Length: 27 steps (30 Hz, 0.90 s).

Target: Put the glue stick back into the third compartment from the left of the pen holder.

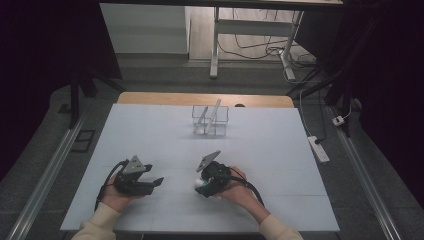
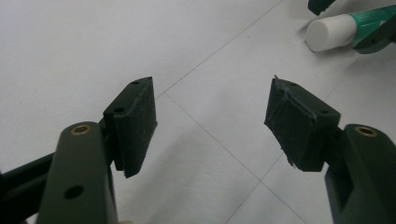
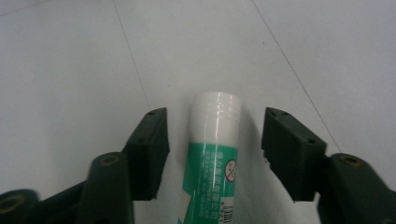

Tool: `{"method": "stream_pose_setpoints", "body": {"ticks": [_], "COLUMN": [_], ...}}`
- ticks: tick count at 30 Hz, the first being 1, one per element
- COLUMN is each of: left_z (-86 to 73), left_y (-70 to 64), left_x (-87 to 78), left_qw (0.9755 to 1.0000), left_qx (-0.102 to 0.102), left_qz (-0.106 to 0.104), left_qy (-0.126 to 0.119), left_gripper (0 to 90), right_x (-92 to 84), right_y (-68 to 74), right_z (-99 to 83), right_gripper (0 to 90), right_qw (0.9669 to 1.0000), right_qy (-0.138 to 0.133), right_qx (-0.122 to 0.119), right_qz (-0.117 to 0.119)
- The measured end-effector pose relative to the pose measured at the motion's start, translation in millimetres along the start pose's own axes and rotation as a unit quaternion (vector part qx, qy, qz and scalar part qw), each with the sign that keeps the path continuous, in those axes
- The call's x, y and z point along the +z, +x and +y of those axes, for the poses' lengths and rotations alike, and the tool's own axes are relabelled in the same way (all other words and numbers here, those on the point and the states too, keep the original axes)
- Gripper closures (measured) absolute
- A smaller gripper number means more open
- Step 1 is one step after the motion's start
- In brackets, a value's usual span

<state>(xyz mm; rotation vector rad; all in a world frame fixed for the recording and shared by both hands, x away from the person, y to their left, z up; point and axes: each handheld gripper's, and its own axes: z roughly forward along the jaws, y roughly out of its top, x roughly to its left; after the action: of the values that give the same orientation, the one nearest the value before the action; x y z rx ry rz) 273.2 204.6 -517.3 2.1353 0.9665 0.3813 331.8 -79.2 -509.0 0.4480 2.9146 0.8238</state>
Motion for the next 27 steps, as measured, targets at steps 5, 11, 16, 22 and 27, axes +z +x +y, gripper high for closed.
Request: {"method": "stream_pose_setpoints", "body": {"ticks": [5,11,16,22,27], "left_z": [-0.1,-0.2,-0.3,-0.2,-0.4], "left_y": [0.1,0.1,0.2,-0.3,0.6], "left_x": [-0.3,-0.3,-0.2,0.0,-0.5], "left_qw": [1.0000,1.0000,1.0000,1.0000,1.0000], "left_qx": [0.000,0.000,0.000,0.001,0.000], "left_qz": [0.000,0.001,0.001,0.001,0.000], "left_qy": [-0.001,-0.001,-0.001,-0.001,-0.001], "left_gripper": [33.7,33.7,33.7,33.7,33.8], "right_x": [3.3,5.2,4.7,4.7,2.8], "right_y": [0.3,-1.0,-2.0,-2.6,-2.8], "right_z": [0.1,0.2,0.4,0.4,0.6], "right_gripper": [48.2,52.0,61.5,64.1,64.5], "right_qw": [0.9999,0.9998,0.9999,0.9998,0.9999], "right_qy": [0.011,0.019,0.015,0.013,0.009], "right_qx": [-0.002,-0.005,0.003,0.011,0.010], "right_qz": [0.001,-0.005,0.000,0.006,0.006]}}
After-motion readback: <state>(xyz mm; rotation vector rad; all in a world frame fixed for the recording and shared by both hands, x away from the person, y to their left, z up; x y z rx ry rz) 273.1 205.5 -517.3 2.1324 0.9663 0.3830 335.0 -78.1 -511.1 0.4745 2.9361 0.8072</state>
